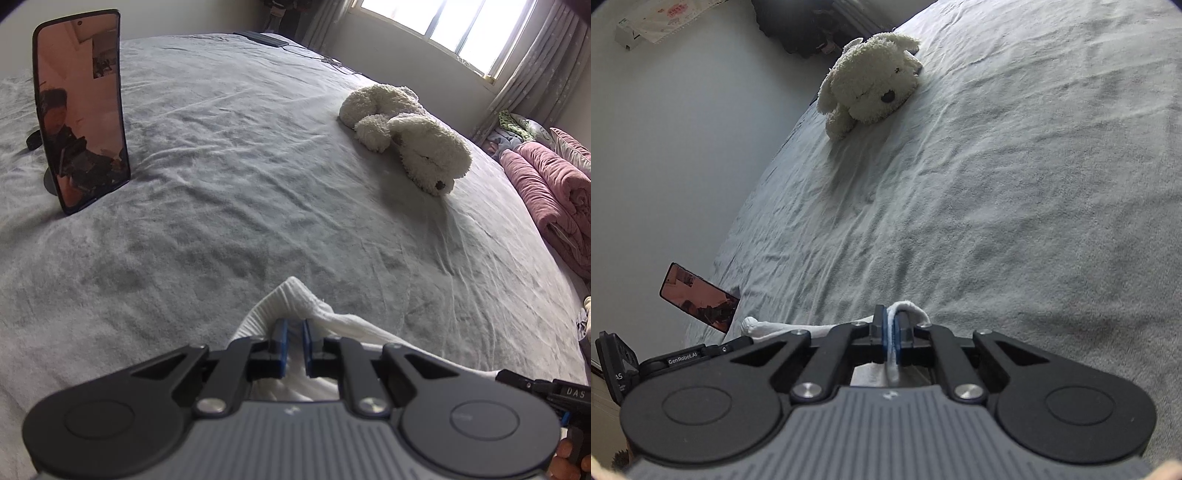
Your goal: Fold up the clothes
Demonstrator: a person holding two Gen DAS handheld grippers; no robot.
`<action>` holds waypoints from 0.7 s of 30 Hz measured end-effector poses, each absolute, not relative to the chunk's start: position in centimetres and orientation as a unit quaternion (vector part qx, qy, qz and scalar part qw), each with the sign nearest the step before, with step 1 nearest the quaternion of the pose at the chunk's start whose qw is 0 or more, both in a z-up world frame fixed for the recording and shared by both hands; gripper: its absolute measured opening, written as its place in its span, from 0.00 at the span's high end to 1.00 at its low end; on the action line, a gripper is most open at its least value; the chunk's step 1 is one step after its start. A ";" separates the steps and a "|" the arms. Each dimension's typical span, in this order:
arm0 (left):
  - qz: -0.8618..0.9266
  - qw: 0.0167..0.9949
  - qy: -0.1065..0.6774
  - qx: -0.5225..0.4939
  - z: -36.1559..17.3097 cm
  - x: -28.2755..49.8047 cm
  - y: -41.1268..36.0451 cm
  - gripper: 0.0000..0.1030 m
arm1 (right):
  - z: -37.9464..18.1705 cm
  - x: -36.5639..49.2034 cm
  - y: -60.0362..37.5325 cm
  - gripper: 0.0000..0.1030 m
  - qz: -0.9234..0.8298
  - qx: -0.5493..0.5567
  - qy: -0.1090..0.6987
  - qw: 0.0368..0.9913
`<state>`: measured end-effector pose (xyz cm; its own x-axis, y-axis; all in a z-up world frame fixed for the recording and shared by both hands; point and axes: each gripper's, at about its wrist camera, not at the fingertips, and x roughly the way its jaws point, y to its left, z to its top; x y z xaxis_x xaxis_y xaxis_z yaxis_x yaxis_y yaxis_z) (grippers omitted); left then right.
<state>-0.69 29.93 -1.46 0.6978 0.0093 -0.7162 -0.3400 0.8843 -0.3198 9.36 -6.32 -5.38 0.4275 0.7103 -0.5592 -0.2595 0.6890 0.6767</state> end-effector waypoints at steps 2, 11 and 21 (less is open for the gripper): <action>0.095 0.899 0.364 -0.223 -0.9 -1.0 30.4 0.90 | -4.7 8.6 -6.6 0.88 0.297 0.230 0.440 0.816; 0.060 0.906 0.356 -0.220 0.1 -2.5 31.2 0.90 | -1.2 3.3 -4.1 0.85 0.286 0.074 0.371 0.880; -0.066 0.905 0.391 -0.152 0.1 -5.6 29.9 0.90 | -1.9 2.4 4.8 0.85 0.342 0.003 0.359 0.869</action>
